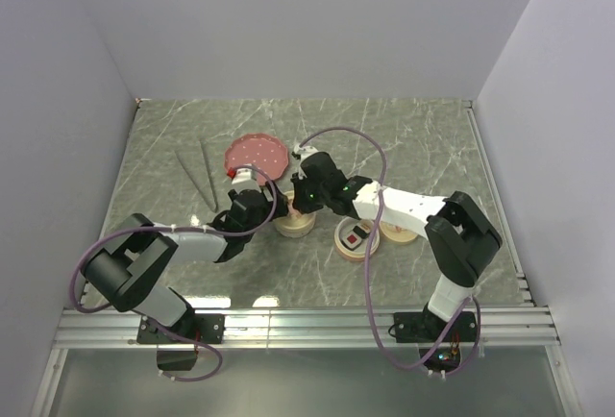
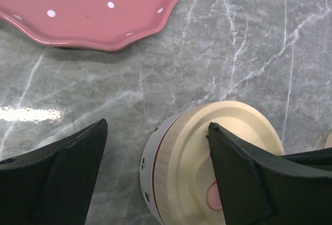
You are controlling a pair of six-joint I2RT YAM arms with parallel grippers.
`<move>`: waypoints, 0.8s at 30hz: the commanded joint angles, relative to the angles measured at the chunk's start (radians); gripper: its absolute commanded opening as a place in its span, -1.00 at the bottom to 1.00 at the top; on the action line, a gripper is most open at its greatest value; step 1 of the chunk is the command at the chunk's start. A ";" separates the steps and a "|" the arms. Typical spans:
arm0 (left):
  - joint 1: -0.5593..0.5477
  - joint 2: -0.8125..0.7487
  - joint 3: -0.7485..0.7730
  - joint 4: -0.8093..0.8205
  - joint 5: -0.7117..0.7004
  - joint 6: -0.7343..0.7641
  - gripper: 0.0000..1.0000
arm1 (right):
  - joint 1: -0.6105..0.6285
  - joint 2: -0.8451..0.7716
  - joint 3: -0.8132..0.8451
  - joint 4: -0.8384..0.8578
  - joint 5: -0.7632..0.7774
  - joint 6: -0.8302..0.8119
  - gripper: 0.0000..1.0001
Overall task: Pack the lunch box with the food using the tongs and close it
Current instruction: Move the lunch box
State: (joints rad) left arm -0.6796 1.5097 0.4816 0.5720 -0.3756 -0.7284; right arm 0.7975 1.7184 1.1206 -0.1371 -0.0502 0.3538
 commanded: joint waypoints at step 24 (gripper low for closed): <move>-0.003 -0.072 0.029 -0.018 0.032 0.104 0.72 | -0.012 -0.440 -0.260 0.153 0.261 0.020 -0.21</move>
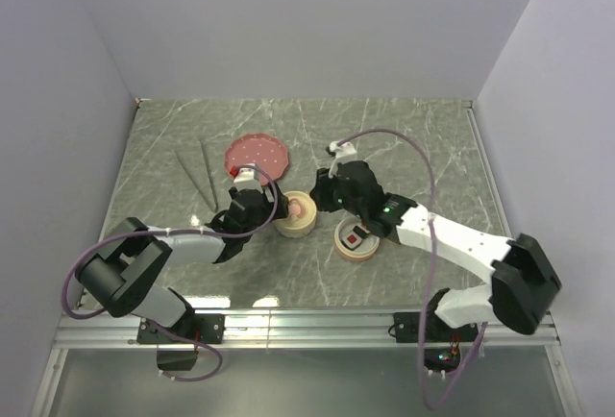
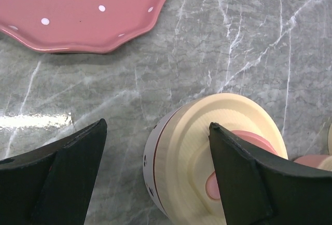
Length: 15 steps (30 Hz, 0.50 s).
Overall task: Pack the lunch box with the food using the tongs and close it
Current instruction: Move the lunch box, then pick up the lid of the lunch box with the right arm
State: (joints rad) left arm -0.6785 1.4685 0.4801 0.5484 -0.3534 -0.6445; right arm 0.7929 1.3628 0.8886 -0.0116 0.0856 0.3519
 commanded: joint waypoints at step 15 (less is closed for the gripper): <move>-0.004 -0.313 0.026 -0.090 0.024 0.043 0.85 | -0.089 -0.123 -0.114 -0.395 0.473 0.301 -0.15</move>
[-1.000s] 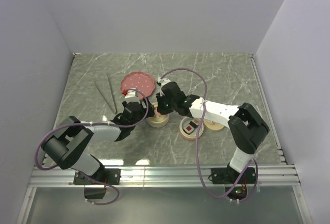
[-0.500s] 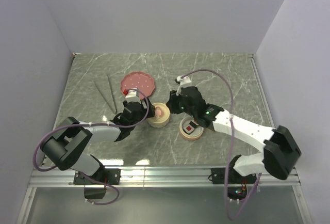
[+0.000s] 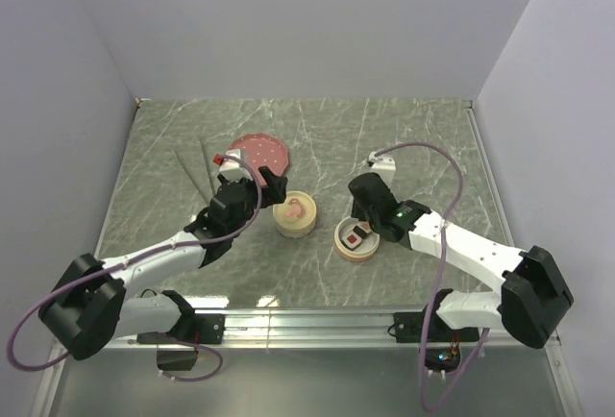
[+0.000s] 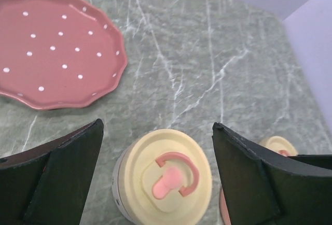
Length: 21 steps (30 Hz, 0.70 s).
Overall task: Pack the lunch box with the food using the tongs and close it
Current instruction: Pick up the lid of the lunch box with the right arm
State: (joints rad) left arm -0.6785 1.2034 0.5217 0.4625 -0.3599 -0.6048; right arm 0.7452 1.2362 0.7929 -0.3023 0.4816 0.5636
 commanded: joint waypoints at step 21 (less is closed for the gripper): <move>-0.006 -0.169 -0.104 0.039 0.173 -0.007 0.86 | -0.251 0.097 -0.025 -0.211 0.021 0.111 -0.15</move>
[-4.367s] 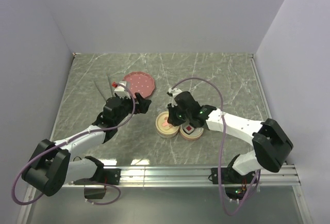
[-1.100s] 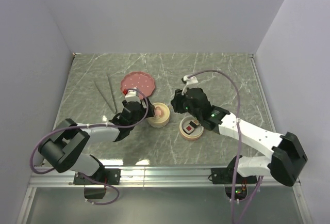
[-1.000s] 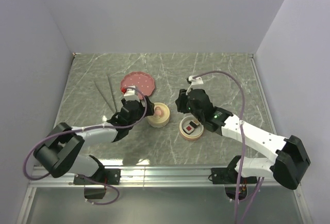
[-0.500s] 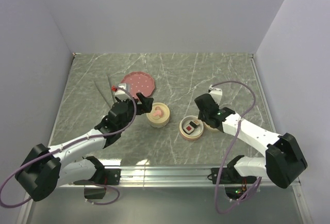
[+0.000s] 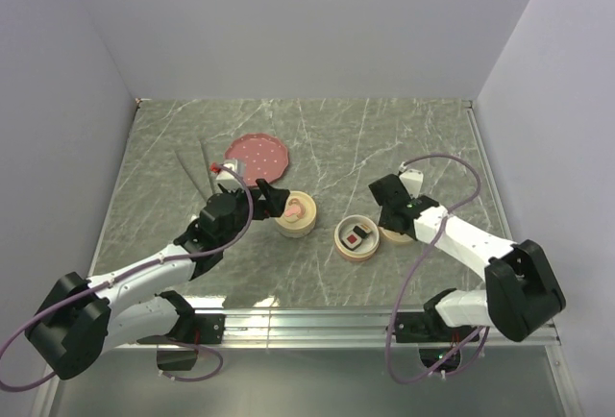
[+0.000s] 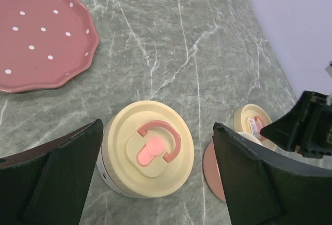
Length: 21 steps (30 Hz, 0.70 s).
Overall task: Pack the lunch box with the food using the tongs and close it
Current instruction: Pick up the lid of the lunch box with the right arm
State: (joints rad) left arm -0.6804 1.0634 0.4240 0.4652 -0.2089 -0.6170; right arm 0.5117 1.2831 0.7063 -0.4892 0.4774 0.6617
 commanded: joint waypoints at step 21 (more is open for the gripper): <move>-0.004 -0.135 -0.037 0.007 0.002 0.013 0.87 | -0.133 0.199 0.127 -0.060 -0.032 -0.046 -0.29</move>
State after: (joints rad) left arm -0.6804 0.9657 0.3946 0.4549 -0.2066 -0.6132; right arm 0.3969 1.4685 0.8192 -0.5404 0.4580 0.6300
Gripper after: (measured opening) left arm 0.933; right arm 0.369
